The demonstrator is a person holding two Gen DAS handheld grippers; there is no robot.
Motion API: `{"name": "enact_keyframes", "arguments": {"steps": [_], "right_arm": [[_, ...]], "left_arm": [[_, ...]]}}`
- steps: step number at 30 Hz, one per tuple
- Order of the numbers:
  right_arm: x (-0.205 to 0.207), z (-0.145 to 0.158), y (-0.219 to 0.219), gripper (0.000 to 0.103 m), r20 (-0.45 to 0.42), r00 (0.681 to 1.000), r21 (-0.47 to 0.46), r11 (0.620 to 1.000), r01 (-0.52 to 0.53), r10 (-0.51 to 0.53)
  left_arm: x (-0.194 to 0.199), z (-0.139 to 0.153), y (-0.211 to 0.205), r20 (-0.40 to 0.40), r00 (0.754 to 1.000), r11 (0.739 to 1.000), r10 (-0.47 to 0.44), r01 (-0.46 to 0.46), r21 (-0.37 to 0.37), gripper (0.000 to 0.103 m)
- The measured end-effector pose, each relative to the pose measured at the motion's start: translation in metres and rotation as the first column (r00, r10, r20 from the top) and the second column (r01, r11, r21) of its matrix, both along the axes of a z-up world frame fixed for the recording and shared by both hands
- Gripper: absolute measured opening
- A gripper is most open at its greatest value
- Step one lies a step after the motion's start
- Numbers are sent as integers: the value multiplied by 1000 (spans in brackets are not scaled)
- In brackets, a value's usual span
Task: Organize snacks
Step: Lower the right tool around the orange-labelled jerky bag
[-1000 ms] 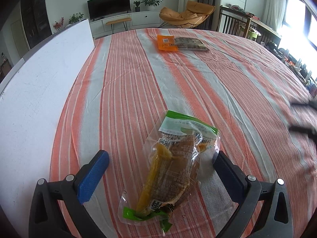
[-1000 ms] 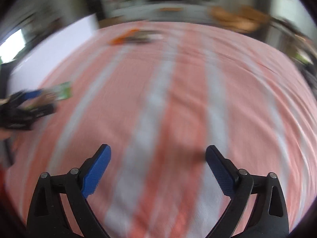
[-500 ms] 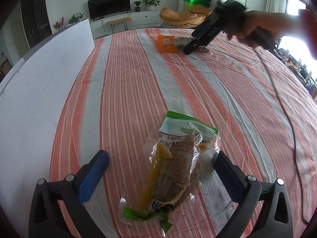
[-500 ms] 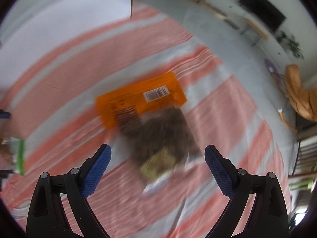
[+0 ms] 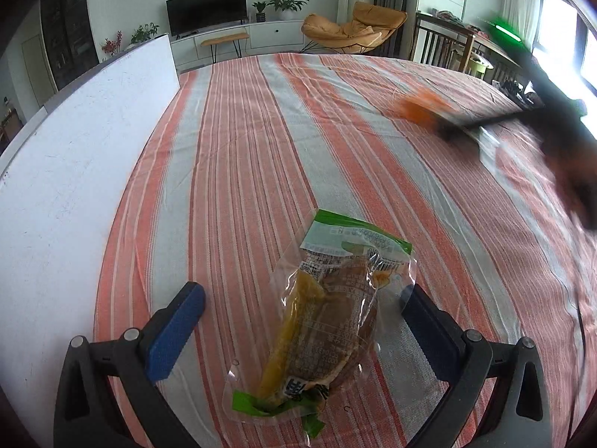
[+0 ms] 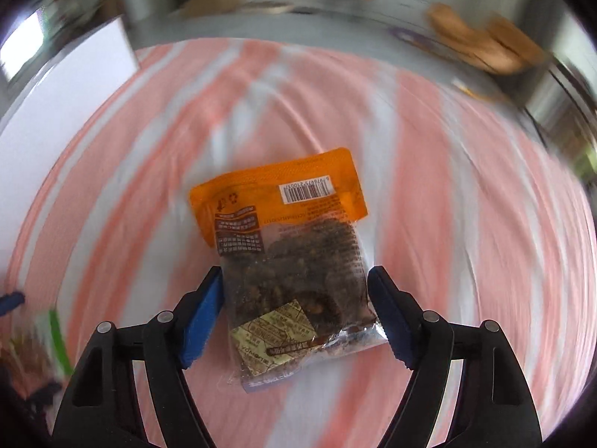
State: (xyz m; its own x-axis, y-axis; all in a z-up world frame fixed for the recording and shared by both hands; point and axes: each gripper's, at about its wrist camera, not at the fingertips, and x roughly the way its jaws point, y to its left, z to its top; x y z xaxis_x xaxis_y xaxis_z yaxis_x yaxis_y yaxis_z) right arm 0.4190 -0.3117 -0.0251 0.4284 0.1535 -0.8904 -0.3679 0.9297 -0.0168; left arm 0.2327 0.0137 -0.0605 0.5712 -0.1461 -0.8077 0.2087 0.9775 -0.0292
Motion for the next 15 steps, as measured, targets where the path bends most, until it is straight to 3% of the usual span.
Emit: {"name": "enact_keyframes", "arguments": {"steps": [4,8,12,15], "right_arm": [[-107,-2,-42,79,70,976,2,978,207,-207],[-177,-3,-40,81,127,957,38,965,259,-262],[-184,-4,-29,88,186,948,33,966,258,-260],[-183,-4,-35,96,167,946,60,961,272,-278]], "left_arm": [[0,0,1,0,1000,1000,0,0,0,103],[0,0,0,0,1000,1000,0,0,0,103],[0,0,1,0,1000,1000,0,0,-1,103],[0,0,0,-2,1000,1000,2,-2,1,103]]}}
